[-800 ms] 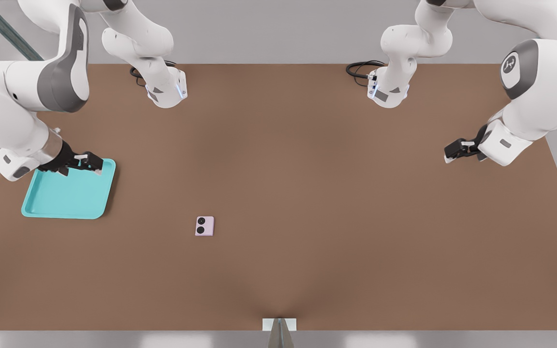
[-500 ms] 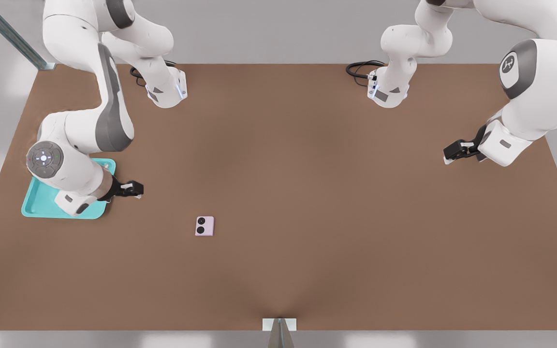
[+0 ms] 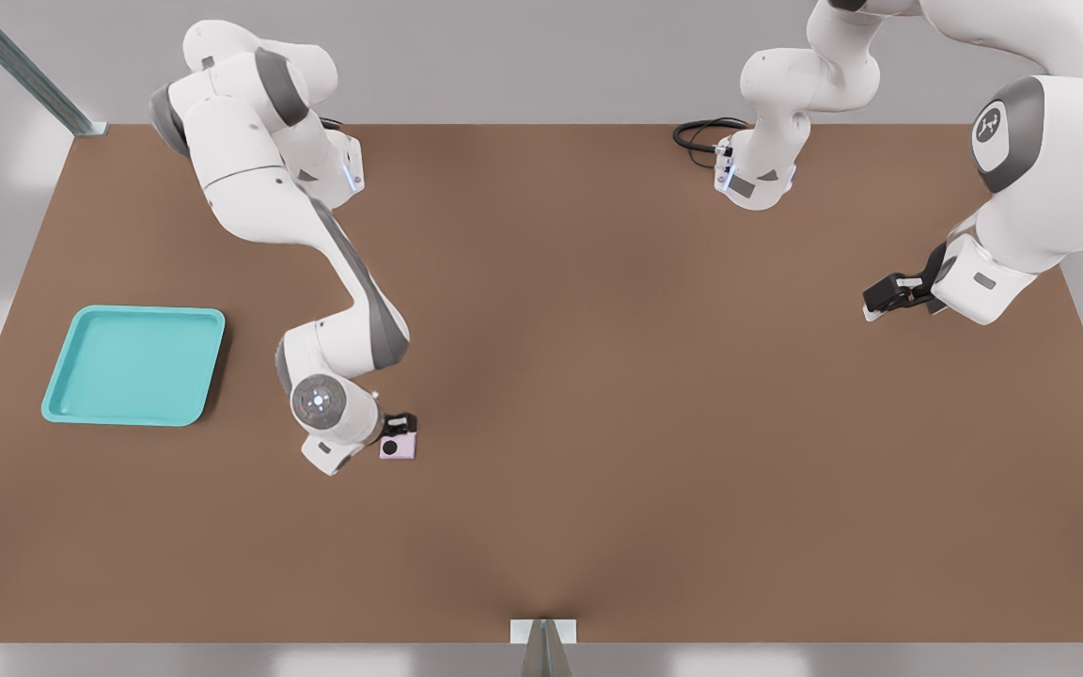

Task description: Keep left arm still and place phone on the tray with right arm

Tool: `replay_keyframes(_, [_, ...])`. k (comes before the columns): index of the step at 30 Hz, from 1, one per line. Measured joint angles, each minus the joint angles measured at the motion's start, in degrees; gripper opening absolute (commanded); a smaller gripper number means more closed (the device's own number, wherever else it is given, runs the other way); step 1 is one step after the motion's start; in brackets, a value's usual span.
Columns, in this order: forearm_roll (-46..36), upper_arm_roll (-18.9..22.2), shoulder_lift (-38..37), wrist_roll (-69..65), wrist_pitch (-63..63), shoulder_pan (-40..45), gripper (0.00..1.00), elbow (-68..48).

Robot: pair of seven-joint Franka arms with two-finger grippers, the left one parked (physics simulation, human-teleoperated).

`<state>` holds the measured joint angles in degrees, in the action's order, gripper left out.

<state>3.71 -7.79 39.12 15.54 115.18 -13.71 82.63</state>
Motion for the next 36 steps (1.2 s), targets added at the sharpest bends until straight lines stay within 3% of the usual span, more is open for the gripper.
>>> replay_keyframes(13, [-0.08,-0.17,6.11,8.49,6.76,0.88,1.0,3.14])
replay_keyframes(29, [0.04,-0.81,7.67,12.17,14.09,0.8,1.0,6.52])
replay_keyframes(31, [0.02,-0.77,7.69,12.2,14.38,0.79,0.87,6.52])
replay_keyframes(36, [-0.13,-0.7,7.7,12.14,14.89,0.74,0.75,6.46])
